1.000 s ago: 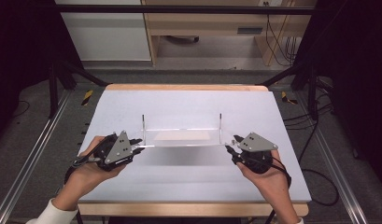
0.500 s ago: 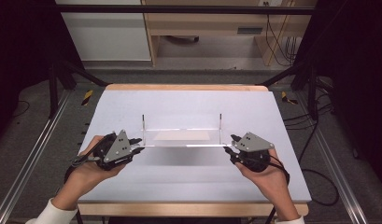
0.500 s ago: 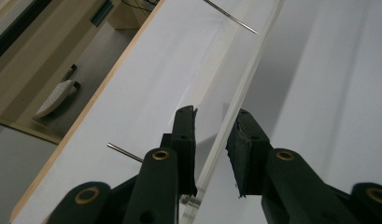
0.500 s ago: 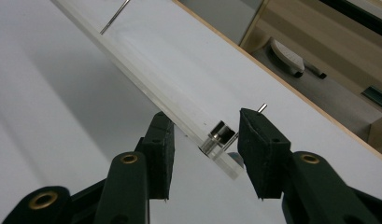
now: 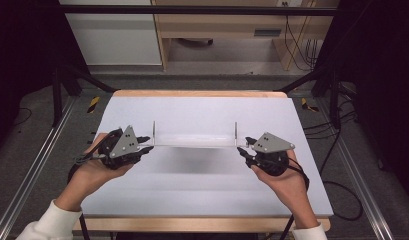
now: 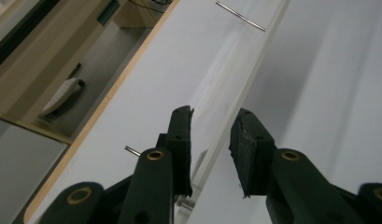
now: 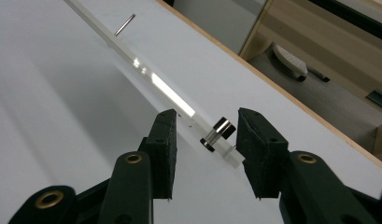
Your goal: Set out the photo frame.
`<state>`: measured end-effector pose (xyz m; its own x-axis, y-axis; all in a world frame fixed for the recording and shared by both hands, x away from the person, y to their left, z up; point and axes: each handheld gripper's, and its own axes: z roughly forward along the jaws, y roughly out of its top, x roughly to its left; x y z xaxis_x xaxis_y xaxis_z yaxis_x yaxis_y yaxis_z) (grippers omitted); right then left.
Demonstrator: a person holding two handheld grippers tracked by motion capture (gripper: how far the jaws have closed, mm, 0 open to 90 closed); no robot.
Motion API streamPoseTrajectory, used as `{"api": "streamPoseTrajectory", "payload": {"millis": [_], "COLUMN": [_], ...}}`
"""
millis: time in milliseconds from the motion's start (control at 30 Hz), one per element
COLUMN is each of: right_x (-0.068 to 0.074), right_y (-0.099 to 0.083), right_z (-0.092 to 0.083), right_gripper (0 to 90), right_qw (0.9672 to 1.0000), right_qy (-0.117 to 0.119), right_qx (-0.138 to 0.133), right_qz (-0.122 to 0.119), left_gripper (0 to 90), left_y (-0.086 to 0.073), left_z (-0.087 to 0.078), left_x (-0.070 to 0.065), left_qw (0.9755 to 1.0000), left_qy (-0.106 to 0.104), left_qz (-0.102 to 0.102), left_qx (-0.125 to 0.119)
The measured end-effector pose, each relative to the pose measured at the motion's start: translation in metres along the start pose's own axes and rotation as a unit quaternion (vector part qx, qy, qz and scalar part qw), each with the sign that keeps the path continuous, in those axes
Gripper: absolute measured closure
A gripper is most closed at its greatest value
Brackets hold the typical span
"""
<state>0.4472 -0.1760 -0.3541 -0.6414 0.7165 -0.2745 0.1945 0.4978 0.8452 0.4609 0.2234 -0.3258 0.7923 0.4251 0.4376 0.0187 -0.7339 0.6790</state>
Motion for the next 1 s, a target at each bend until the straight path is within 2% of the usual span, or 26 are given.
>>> {"api": "streamPoseTrajectory", "payload": {"millis": [67,200,267,467,567,833,1000], "right_x": [-0.005,-0.011,-0.018,-0.029,-0.036,-0.044,-0.052], "right_y": [0.003,0.008,0.012,0.020,0.024,0.031,0.037], "right_z": [0.002,0.005,0.008,0.014,0.019,0.029,0.036], "right_gripper": [58.4,58.4,58.5,58.4,57.3,54.1,54.3], "right_qw": [1.0000,0.9999,0.9996,0.9993,0.9986,0.9986,0.9983], "right_qy": [0.001,0.001,0.002,0.002,0.001,-0.005,-0.003], "right_qx": [-0.004,-0.010,-0.015,-0.020,-0.030,-0.035,-0.035], "right_qz": [0.007,0.014,0.024,0.032,0.044,0.040,0.047], "left_gripper": [67.7,67.0,66.0,65.2,64.9,64.7,62.9], "left_y": [0.004,0.008,0.012,0.018,0.022,0.027,0.029], "left_z": [0.002,0.004,0.006,0.010,0.013,0.018,0.024], "left_x": [0.010,0.020,0.030,0.045,0.055,0.071,0.083], "left_qw": [1.0000,0.9999,0.9999,0.9999,0.9999,0.9998,0.9995], "left_qy": [-0.003,-0.006,-0.005,-0.010,-0.012,-0.020,-0.023], "left_qz": [-0.005,-0.010,-0.007,-0.006,-0.005,-0.004,-0.019], "left_qx": [-0.005,-0.009,-0.008,-0.007,-0.006,-0.002,-0.009]}}
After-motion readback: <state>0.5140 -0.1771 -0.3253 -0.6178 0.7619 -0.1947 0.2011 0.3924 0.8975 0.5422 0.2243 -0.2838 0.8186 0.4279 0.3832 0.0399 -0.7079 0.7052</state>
